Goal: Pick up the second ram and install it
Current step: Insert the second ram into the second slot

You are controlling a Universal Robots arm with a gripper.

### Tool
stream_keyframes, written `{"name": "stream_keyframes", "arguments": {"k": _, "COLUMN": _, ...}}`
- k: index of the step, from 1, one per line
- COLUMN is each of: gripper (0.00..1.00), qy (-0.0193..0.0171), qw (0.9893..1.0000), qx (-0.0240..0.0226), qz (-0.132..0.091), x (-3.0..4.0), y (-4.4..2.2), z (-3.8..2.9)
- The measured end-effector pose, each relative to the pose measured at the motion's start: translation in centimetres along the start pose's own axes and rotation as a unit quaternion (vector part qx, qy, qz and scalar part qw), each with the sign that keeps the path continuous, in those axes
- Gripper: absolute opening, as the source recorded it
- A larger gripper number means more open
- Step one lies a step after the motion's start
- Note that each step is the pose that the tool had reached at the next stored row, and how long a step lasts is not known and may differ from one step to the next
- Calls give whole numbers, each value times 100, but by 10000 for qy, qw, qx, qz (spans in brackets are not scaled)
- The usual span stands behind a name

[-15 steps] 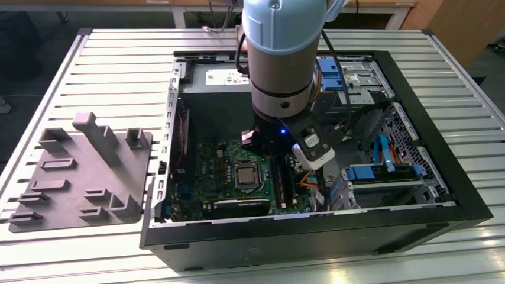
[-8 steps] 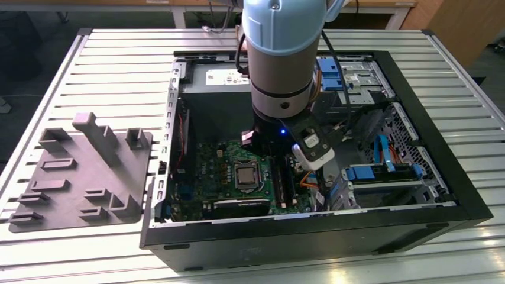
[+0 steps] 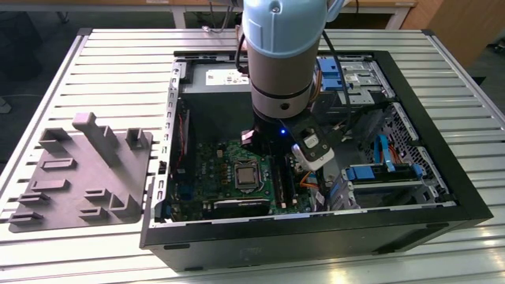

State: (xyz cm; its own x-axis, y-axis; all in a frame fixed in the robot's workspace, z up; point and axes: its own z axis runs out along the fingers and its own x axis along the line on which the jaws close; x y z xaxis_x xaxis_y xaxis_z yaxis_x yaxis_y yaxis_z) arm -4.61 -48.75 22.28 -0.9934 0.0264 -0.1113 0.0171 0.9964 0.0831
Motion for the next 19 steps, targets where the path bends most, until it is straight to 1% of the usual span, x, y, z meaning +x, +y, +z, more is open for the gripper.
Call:
{"name": "stream_keyframes", "arguments": {"k": 11, "gripper": 12, "qy": 1, "qw": 10000, "qx": 1, "qz": 0, "x": 4, "y": -3, "z": 31}}
{"name": "stream_keyframes", "arguments": {"k": 17, "gripper": 12, "qy": 0, "qw": 10000, "qx": 1, "qz": 0, "x": 4, "y": -4, "z": 34}}
{"name": "stream_keyframes", "arguments": {"k": 19, "gripper": 13, "qy": -2, "qw": 10000, "qx": -7, "qz": 0, "x": 4, "y": -2, "z": 42}}
